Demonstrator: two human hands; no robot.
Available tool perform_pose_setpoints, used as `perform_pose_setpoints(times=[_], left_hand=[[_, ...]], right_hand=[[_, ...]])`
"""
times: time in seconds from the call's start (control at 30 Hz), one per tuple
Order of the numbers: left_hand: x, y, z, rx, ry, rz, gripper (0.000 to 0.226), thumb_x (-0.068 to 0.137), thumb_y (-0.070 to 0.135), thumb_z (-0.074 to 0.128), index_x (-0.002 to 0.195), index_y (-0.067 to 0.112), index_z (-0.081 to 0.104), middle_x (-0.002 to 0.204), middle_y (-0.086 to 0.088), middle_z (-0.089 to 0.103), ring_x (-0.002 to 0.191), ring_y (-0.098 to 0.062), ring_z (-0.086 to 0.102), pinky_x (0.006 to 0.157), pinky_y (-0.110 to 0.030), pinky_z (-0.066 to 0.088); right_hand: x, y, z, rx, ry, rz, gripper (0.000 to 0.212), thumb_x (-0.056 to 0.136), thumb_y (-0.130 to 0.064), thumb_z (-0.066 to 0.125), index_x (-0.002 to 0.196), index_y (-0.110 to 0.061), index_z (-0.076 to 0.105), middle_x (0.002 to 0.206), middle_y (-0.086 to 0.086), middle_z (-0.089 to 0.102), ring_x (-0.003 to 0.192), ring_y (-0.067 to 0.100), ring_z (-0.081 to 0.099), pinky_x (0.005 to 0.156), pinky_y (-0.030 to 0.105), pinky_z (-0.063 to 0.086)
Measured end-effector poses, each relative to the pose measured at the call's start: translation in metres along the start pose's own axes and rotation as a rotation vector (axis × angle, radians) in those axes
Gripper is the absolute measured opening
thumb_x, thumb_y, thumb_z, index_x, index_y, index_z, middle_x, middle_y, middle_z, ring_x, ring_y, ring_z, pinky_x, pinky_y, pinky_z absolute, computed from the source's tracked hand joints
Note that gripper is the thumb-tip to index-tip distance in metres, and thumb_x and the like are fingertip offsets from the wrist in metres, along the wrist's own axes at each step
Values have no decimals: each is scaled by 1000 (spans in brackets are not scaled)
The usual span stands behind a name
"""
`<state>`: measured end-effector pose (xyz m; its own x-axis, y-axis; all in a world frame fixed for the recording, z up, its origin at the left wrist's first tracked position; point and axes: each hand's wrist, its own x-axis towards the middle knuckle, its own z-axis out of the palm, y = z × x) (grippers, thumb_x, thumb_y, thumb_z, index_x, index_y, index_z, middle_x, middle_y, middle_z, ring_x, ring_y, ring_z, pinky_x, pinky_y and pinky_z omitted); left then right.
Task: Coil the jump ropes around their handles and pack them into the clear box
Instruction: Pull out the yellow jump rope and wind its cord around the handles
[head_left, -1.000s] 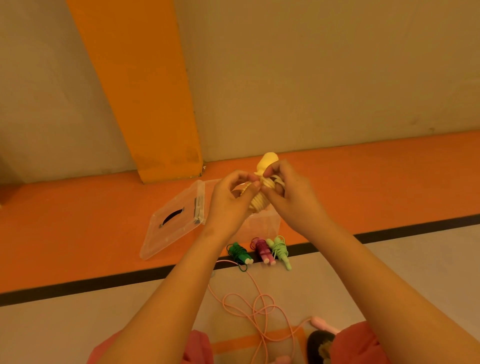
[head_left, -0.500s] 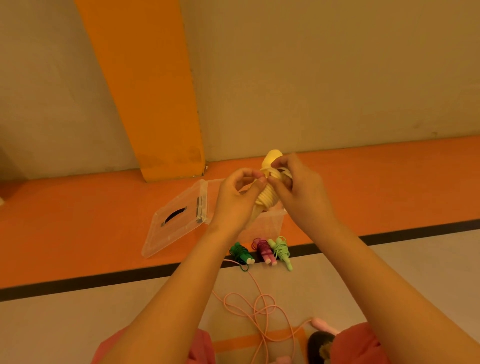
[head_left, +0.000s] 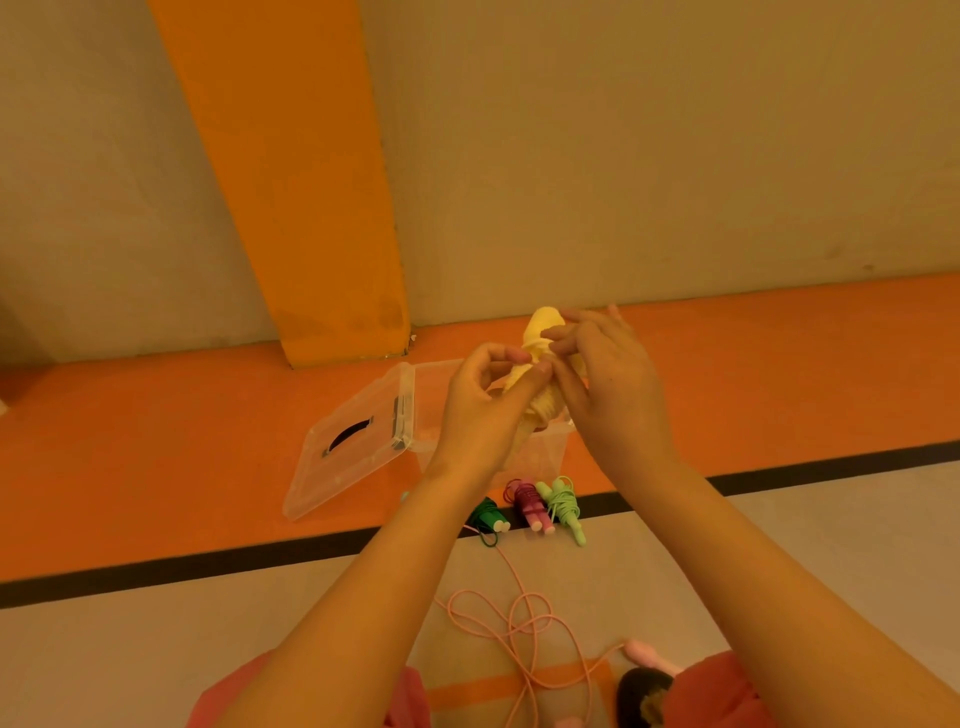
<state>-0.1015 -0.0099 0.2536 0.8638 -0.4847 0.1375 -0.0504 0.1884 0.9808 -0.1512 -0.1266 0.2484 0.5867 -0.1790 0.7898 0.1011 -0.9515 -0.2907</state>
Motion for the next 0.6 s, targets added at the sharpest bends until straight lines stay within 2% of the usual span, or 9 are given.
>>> perform_pose_setpoints(times=[0.17,0.3,0.33,0.43,0.53,0.6], left_hand=[[6,-3,2,12,22,29,15,91,6,61,89,18,51,107,-15,64,86,-28,65,57,-30,54],[13,-12,0,102,130,70,16,91,11,61,90,23,51,102,-2,60,88,-18,62,56,-27,55],[15,-14,-1,112,157,62,17,91,12,61,90,25,51,102,-1,59,91,-19,62,57,-27,55],[26,-21,-11,76,263,-18,19,93,13,59,88,28,48,113,-5,58,98,-27,62,61,-37,56],[33,-26,-21,60,301,-50,18,92,14,60,88,27,48,119,-9,57,102,-32,62,70,-48,56],[35,-31,-25,73,315,-60,16,92,16,60,88,27,49,119,-11,57,102,-34,61,74,-50,57]], right_hand=[[1,-4,-5,149,2,88,15,90,-20,56,91,-6,56,113,11,64,115,22,55,104,26,32],[2,-9,1,133,-41,108,22,90,-26,45,92,-7,57,118,11,61,121,24,49,103,47,39],[2,-11,1,135,-41,117,23,90,-27,44,91,-8,57,118,11,61,121,25,49,102,47,40],[0,-15,1,113,-37,115,22,92,-28,45,90,-9,56,114,10,62,112,24,53,91,34,42],[-6,-23,3,176,-136,146,23,93,-33,43,94,-13,53,105,5,63,96,22,58,78,34,46],[-10,-28,5,194,-150,137,27,93,-37,38,94,-14,53,95,1,64,83,17,56,73,29,39]])
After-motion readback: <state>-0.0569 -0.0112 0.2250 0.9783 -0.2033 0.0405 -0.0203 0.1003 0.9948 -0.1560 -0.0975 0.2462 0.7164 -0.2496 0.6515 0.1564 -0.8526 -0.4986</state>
